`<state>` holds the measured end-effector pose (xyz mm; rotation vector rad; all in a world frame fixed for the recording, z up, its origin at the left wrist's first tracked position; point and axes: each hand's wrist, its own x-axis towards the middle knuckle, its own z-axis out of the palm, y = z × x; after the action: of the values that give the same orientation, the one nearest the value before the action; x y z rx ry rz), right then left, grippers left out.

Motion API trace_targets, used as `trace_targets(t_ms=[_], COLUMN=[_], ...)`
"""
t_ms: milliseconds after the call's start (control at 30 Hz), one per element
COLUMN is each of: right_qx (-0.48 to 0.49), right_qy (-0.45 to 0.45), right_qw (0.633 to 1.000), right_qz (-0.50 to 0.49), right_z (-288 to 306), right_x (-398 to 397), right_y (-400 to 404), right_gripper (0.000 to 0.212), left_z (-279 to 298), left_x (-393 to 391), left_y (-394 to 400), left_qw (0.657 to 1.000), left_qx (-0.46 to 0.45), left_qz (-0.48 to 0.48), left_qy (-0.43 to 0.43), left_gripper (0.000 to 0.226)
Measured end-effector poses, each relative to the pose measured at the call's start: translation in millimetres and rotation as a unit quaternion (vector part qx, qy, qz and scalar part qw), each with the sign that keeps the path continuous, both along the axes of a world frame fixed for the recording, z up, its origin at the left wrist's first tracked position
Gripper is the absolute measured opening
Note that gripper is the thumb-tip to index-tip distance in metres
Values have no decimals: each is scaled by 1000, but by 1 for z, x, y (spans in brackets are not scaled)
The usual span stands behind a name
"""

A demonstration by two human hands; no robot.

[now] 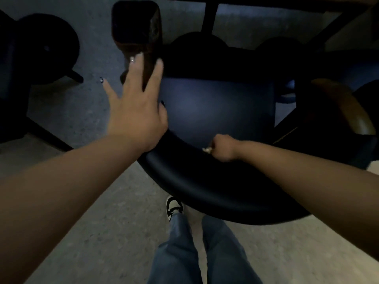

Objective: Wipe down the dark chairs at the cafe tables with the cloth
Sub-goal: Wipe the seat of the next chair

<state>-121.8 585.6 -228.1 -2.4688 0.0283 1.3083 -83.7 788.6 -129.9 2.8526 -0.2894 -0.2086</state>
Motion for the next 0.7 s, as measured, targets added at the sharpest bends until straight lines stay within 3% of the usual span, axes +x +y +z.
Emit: trace_targets(t_ms=[167, 300, 400, 467, 700], right_qx=[-111, -176, -242, -267, -217], right_qy=[38, 60, 87, 82, 32], right_qw=[987, 966, 942, 934, 945], right_qz=[112, 182, 218, 223, 241], right_z=[11, 12, 22, 34, 54], right_x=[0, 8, 23, 34, 34], right_y=[-52, -84, -115, -140, -171], right_gripper=[32, 36, 40, 38, 27], left_z=[-2, -1, 2, 1, 1], left_x=[6, 8, 8, 11, 18], left_y=[2, 0, 1, 2, 6], left_qw=[987, 949, 952, 954, 936], left_qx=[-38, -47, -64, -53, -32], left_qz=[-158, -312, -281, -274, -315], left_qy=[8, 17, 103, 110, 153], left_gripper=[47, 34, 35, 36, 65])
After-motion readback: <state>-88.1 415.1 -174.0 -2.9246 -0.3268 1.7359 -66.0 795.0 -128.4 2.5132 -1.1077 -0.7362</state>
